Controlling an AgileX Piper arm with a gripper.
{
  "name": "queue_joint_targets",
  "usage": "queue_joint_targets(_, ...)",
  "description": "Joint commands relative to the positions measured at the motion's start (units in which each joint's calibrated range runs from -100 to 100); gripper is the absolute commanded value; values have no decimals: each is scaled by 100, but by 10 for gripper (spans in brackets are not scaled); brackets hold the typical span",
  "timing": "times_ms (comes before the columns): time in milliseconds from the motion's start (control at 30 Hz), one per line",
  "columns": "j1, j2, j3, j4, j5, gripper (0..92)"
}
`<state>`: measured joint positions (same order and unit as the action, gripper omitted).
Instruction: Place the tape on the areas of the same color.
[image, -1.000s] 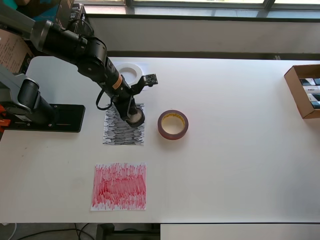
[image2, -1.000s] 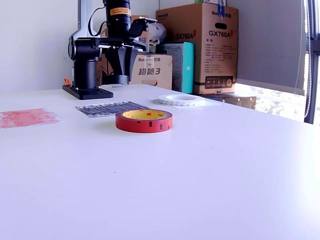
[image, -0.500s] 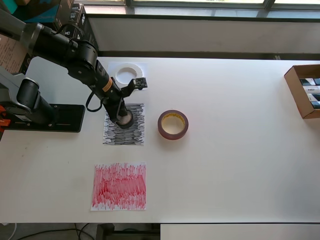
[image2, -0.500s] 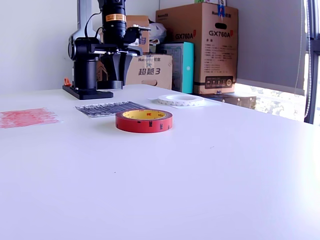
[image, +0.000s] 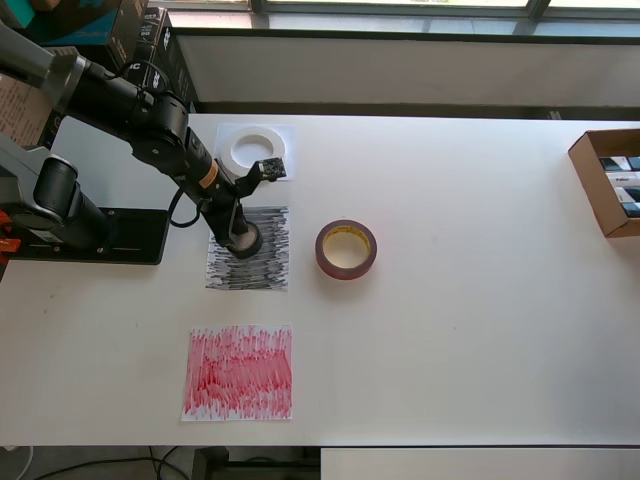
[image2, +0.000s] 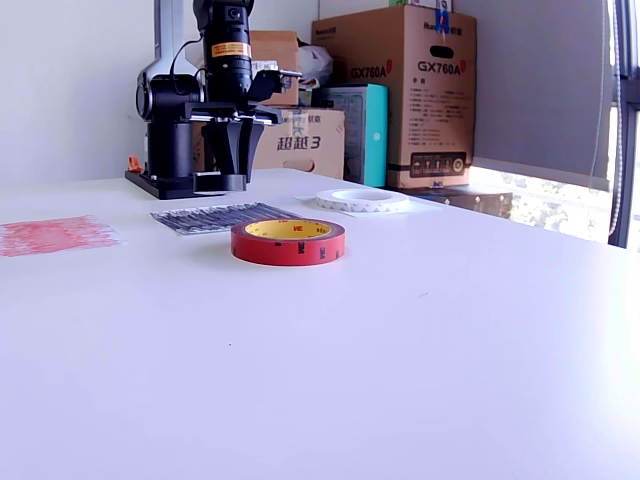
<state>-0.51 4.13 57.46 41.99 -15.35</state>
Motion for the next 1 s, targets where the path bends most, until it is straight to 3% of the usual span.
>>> queue_joint_targets(0, -11, 242, -126, -3, 13, 0)
queue_joint_targets(533, -50, 364, -144, -3, 13, 30)
queue_joint_targets(600, -74, 364, -144, -3, 29, 129)
queue_joint_targets(767, -82, 317, -144, -11, 37, 518)
queue_joint_targets(833, -82, 298, -144, -11, 37, 629)
queue_joint_targets(900, -74, 298, -144, -45, 37, 686)
queue_joint_targets(967, -74, 298, -144, -164, 29, 683)
